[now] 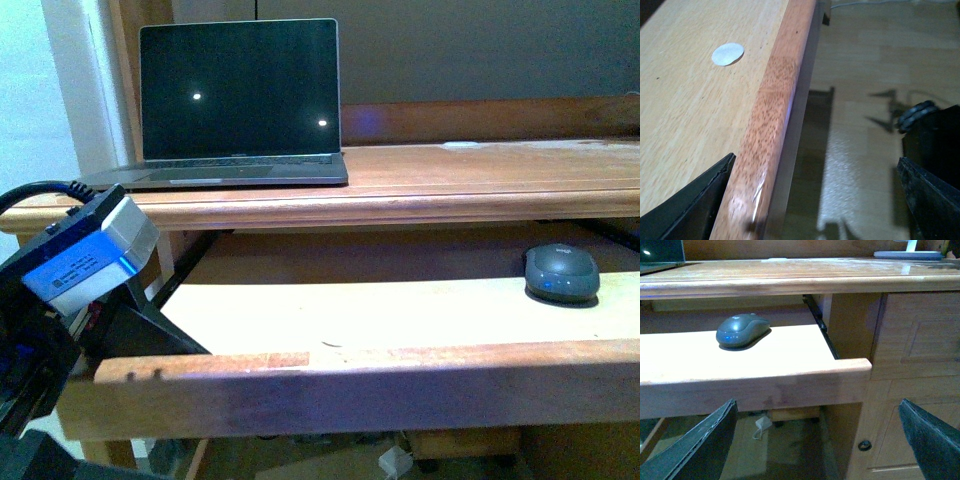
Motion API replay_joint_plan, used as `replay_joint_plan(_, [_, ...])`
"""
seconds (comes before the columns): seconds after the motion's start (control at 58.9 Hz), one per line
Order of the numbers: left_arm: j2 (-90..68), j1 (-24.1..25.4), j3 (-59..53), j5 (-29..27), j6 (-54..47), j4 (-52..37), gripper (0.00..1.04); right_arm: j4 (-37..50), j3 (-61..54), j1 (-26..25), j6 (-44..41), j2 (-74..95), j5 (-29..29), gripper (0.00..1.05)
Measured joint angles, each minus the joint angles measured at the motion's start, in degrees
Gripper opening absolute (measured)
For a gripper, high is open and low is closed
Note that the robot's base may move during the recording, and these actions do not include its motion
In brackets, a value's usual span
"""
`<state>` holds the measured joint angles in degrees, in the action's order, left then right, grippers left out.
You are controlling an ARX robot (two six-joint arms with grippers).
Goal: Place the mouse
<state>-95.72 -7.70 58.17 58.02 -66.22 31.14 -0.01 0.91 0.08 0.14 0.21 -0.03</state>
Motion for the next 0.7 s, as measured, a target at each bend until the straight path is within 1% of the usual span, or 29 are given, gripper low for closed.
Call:
replay_joint_plan(0.068, [1.49,-0.5,-2.25,2.38,4.87,-2.84,0.97,0.0,0.0,0.0,0.0,0.0,0.0,0.97])
replay_joint_plan(0.136, [3.23,-1.01,-5.53,3.5,12.13,-11.17,0.97,0.0,0.0,0.0,0.0,0.0,0.0,0.97])
replay_joint_plan(0.153, [3.74,-1.22,-6.73,3.13,15.52,-15.08,0.97,0.0,0.0,0.0,0.0,0.0,0.0,0.97])
replay_joint_plan(0.187, [4.39,-1.57,-8.98,1.38,22.99,-24.11,0.97,0.0,0.0,0.0,0.0,0.0,0.0,0.97])
replay_joint_plan(0.238, [4.46,-1.95,-11.54,-6.45,39.08,-41.07,0.97,0.0,0.0,0.0,0.0,0.0,0.0,0.97])
replay_joint_plan(0.254, [4.39,-1.86,-12.09,-6.19,43.04,-45.2,0.97,0.0,0.0,0.0,0.0,0.0,0.0,0.97])
replay_joint_plan(0.271, [4.39,-1.86,-12.76,-10.05,48.46,-51.8,0.97,0.0,0.0,0.0,0.02,0.0,0.04,0.97])
replay_joint_plan(0.288, [4.39,-1.86,-12.85,-12.39,53.18,-55.69,0.97,0.0,0.0,0.0,0.0,0.0,0.0,0.97])
replay_joint_plan(0.305, [4.42,-1.86,-12.85,-13.55,54.07,-57.48,0.97,-0.02,0.0,0.0,0.0,0.02,-0.04,0.97])
replay_joint_plan(0.322, [4.59,-1.75,-12.85,-14.73,58.58,-60.76,0.97,0.0,0.0,0.0,0.0,0.0,-0.07,0.97])
replay_joint_plan(0.373, [5.53,-1.42,-12.98,-17.35,65.75,-67.1,0.97,0.0,0.0,0.0,0.0,0.0,0.0,0.97])
replay_joint_plan(0.39, [6.4,-1.33,-13.16,-18.03,69.83,-69.68,0.97,0.0,0.0,0.0,0.0,0.0,0.0,0.97])
replay_joint_plan(0.441, [8.31,-1.46,-13.73,-18.93,75.73,-71.8,0.97,0.0,0.0,0.0,0.0,0.0,-0.02,0.97])
replay_joint_plan(0.526, [11.19,-2.1,-15.28,-19.71,80.37,-72.5,0.97,0.0,0.0,0.0,0.0,0.0,-0.02,0.97])
replay_joint_plan(0.628, [14.53,-3.02,-17.2,-23.76,84.37,-72.19,0.97,0.0,0.0,0.0,0.0,0.0,0.0,0.97])
replay_joint_plan(0.696, [17.14,-3.45,-18.23,-28.15,84.46,-70.23,0.97,0.0,0.0,0.0,0.0,0.0,-0.02,0.97])
